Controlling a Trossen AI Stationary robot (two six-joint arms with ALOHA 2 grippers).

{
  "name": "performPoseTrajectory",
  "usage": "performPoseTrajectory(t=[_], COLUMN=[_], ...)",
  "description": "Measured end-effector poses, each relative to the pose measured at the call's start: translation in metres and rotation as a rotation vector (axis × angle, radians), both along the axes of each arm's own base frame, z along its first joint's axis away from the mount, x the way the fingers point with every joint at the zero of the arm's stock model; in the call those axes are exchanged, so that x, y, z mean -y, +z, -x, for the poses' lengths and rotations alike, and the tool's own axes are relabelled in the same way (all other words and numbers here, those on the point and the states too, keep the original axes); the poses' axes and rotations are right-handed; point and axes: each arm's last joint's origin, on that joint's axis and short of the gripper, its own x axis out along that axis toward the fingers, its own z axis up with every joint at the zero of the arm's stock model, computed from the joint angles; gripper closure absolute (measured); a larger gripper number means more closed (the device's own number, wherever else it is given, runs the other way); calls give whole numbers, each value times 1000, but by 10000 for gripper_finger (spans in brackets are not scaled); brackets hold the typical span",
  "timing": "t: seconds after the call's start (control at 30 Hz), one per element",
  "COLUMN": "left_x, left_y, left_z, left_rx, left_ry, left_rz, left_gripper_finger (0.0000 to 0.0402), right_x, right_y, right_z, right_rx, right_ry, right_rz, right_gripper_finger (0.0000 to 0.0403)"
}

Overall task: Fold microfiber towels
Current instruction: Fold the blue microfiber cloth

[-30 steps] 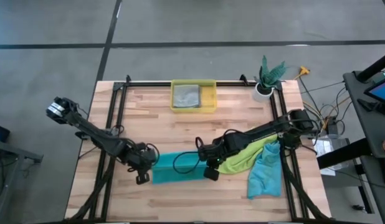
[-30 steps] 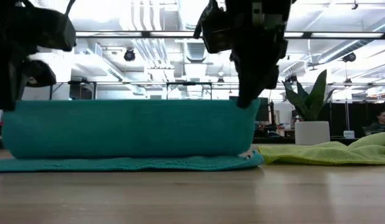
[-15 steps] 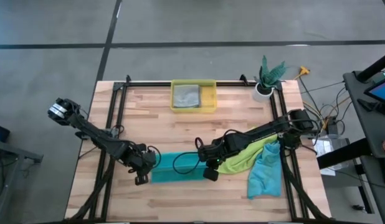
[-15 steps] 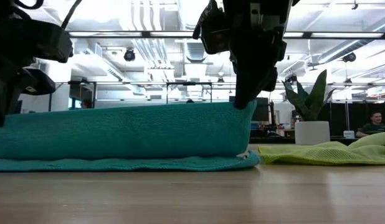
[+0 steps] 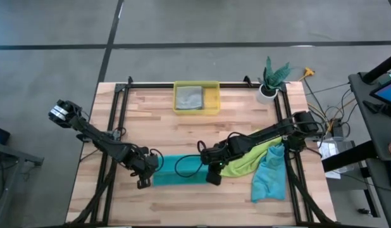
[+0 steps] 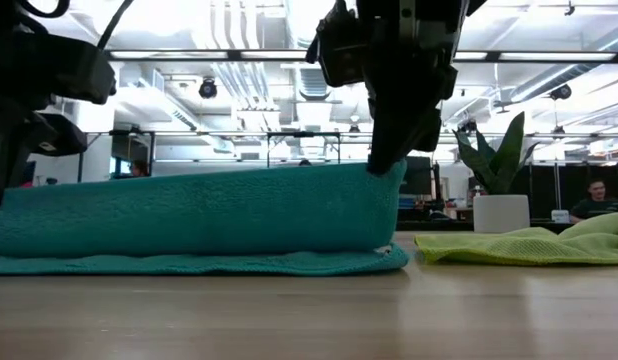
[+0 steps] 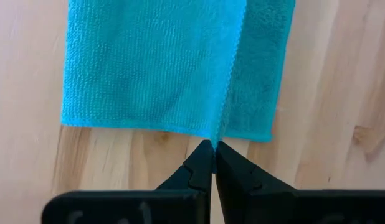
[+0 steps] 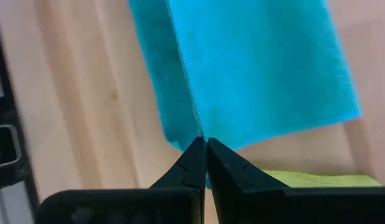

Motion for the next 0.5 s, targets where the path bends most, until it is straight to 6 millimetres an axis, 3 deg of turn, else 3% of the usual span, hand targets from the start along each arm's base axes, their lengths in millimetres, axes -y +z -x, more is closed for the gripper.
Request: performPoseTrajectory(t=[0.5], left_x=[1], left_y=[1], left_z=[0], left_rx=[-7], left_ry=[-11], left_rz=[36], left_gripper_finger=[402], right_x=[-2], right_y=[-5], right_z=[0], right_rx=[23], right_ry=[42], right_rz=[-71], right_gripper_finger=[394])
